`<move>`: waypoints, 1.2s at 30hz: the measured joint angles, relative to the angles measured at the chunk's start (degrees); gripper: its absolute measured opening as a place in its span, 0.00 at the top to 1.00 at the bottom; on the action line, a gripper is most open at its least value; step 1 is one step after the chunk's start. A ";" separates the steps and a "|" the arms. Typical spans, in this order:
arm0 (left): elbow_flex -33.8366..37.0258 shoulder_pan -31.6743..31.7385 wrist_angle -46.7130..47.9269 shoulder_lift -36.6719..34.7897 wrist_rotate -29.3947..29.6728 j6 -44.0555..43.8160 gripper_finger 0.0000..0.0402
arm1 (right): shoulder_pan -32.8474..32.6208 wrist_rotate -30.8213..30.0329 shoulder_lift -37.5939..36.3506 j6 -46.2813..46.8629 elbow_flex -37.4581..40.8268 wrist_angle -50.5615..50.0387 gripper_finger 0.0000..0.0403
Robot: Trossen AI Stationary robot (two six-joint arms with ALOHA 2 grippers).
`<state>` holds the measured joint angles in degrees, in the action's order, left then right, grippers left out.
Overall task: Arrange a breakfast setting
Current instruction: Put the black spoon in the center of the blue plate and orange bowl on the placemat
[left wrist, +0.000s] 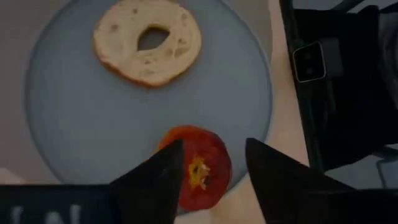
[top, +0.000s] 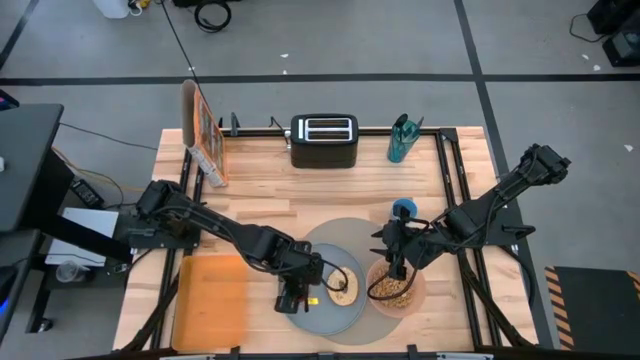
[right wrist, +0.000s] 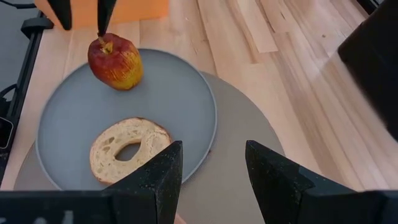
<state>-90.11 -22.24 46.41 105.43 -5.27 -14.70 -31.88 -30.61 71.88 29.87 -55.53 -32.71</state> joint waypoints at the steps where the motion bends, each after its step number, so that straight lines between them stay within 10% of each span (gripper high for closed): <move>1: -0.49 0.11 0.88 -0.02 0.45 0.02 0.53 | 0.00 0.00 0.00 -0.01 0.00 0.00 0.55; 13: -5.84 0.17 11.79 -4.85 13.85 5.47 0.42 | -0.15 -1.09 0.00 -0.60 0.02 -2.27 0.55; 20: 11.59 1.02 -6.69 -13.41 14.06 9.88 0.47 | 5.55 -7.78 -2.49 5.49 0.04 -13.88 0.56; 36: 48.73 7.18 -48.65 -37.14 13.26 16.76 0.51 | 50.74 0.66 -7.88 -18.59 -2.01 -9.36 0.56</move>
<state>-41.38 -15.06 -2.24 68.29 7.99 2.06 18.86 -29.95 63.99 11.27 -57.54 -42.07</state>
